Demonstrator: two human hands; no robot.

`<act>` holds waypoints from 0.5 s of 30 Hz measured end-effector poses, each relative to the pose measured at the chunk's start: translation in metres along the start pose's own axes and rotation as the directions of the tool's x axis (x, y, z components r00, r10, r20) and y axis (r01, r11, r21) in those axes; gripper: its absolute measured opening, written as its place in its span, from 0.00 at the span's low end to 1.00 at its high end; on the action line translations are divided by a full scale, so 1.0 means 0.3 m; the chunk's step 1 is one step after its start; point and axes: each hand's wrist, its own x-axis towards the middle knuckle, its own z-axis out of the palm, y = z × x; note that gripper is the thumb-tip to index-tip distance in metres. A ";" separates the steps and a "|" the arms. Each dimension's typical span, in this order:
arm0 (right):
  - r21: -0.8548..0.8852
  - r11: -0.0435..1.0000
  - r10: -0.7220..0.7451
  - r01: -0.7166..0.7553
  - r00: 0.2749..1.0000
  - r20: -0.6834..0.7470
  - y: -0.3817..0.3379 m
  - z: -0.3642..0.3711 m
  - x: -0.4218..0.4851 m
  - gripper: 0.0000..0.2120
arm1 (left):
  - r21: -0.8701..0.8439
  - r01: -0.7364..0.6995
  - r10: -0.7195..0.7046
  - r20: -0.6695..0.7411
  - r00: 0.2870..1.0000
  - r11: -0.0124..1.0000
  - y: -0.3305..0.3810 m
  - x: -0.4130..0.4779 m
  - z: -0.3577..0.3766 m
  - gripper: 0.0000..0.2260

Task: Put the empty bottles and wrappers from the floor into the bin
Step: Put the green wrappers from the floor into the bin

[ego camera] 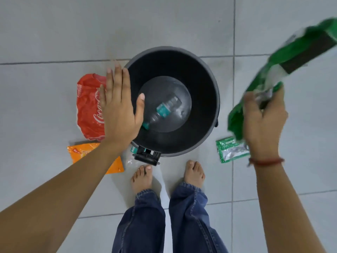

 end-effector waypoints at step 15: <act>-0.712 0.524 0.375 0.468 0.623 0.686 -0.033 0.641 -0.188 0.43 | -0.019 0.041 -0.042 -0.046 0.998 0.999 -0.009 0.004 0.026 0.27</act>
